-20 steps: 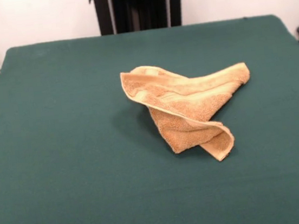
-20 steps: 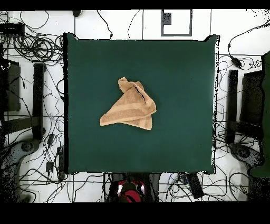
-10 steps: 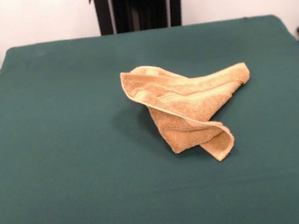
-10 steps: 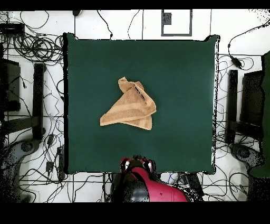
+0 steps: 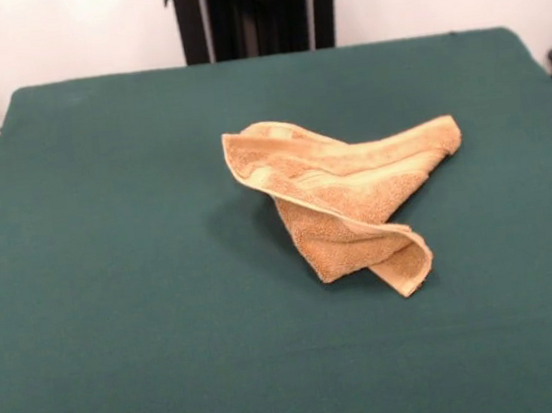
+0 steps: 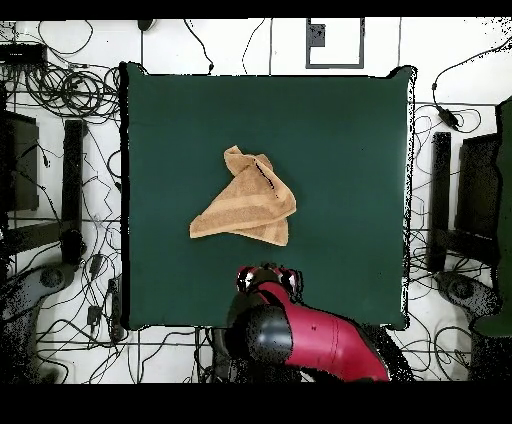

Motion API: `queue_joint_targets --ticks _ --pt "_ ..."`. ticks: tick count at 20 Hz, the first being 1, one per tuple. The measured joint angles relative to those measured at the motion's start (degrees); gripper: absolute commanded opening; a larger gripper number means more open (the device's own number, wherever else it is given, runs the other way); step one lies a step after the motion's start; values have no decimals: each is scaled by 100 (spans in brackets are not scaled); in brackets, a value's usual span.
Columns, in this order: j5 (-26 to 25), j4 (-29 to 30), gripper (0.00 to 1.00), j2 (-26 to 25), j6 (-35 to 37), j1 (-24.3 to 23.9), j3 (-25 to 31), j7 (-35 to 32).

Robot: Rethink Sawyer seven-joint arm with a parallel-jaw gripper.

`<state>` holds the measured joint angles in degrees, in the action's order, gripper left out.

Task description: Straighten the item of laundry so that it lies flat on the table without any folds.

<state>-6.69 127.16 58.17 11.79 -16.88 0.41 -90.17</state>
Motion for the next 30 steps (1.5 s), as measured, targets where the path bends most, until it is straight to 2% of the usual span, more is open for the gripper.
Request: queue_joint_targets --ticks 8,22,30 --pt "63 -560 0 -489 0 -1 45 0" --pt "65 -1093 0 -1178 -1 -37 143 0" --pt "65 -1321 0 -1544 -1 -296 420 0"
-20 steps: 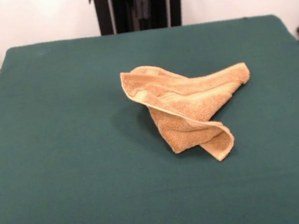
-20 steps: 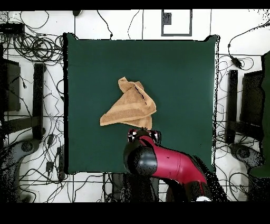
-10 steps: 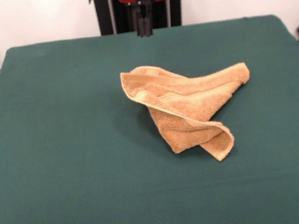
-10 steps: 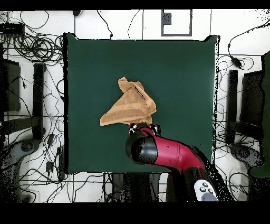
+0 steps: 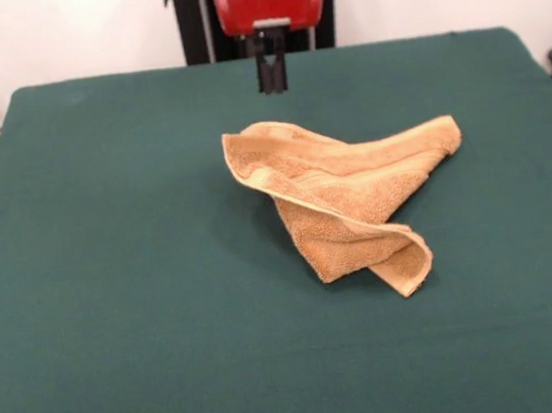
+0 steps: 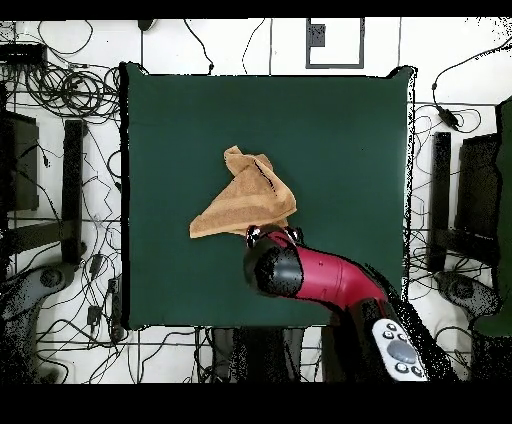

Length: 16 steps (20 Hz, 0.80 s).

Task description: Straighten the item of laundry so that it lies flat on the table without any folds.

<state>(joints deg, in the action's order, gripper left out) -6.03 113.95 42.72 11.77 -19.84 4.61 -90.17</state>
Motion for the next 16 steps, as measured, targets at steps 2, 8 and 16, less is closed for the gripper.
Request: queue_joint_targets --ticks 2,8,16 --pt "-11 -73 0 -111 0 -118 80 0" --pt "-165 -247 0 -446 0 -483 331 0" --pt "-402 -268 0 -627 0 -663 493 0"
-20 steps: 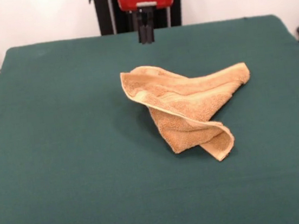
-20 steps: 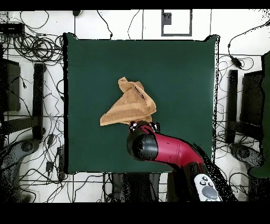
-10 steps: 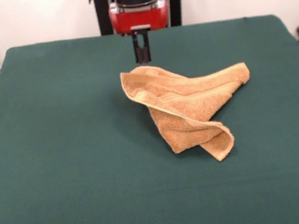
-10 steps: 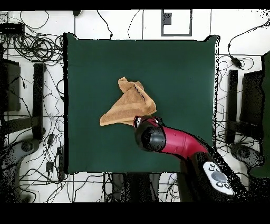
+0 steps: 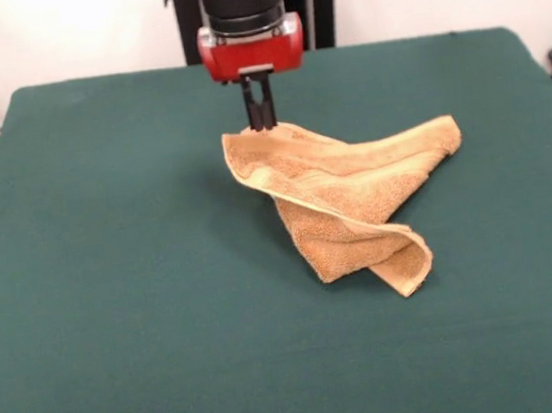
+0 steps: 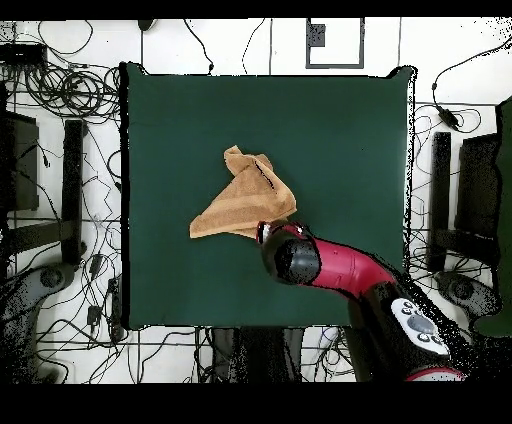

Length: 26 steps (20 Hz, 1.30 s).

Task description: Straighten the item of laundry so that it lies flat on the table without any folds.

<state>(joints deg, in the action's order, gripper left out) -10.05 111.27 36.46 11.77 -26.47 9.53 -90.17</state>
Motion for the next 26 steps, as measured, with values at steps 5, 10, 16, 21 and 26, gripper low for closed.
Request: queue_joint_targets --ticks 5,10,16,21,26 --pt "-153 0 0 -105 -26 -64 118 0" --pt "-234 0 0 -185 -276 -64 118 0" --pt "-312 -1 0 -353 -594 -64 118 0" --pt "-451 -2 0 -425 -646 -38 108 0" --pt "-480 -2 0 -389 -701 185 41 0"
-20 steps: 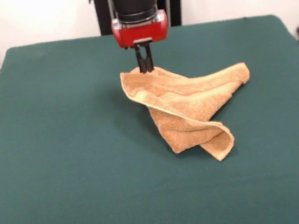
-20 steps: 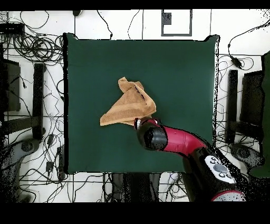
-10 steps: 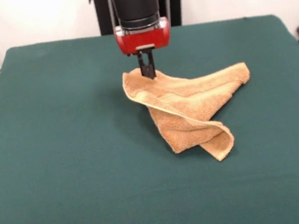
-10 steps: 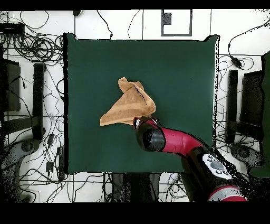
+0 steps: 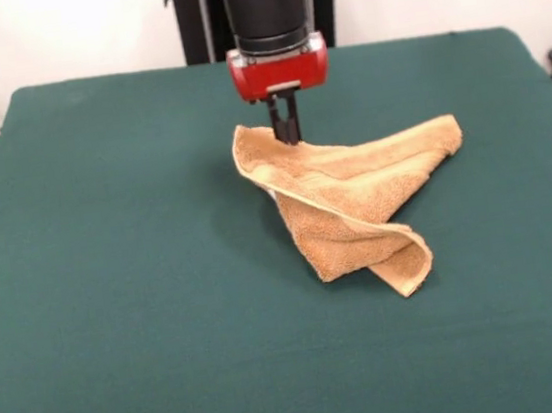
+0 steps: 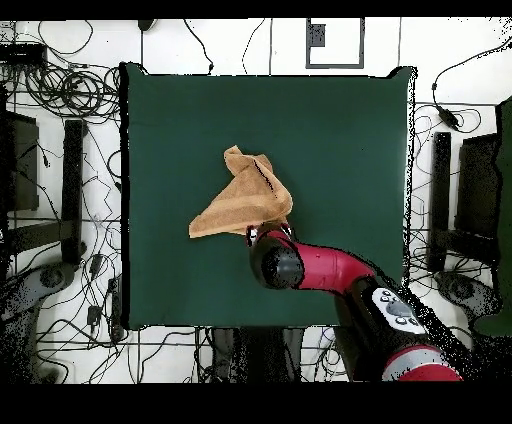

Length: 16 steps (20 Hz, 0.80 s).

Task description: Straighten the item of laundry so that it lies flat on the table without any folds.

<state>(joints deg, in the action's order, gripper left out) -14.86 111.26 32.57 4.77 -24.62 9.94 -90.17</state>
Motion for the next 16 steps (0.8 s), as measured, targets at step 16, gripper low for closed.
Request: queue_joint_targets --ticks 16 --pt "-1 165 0 886 -48 313 -60 0"
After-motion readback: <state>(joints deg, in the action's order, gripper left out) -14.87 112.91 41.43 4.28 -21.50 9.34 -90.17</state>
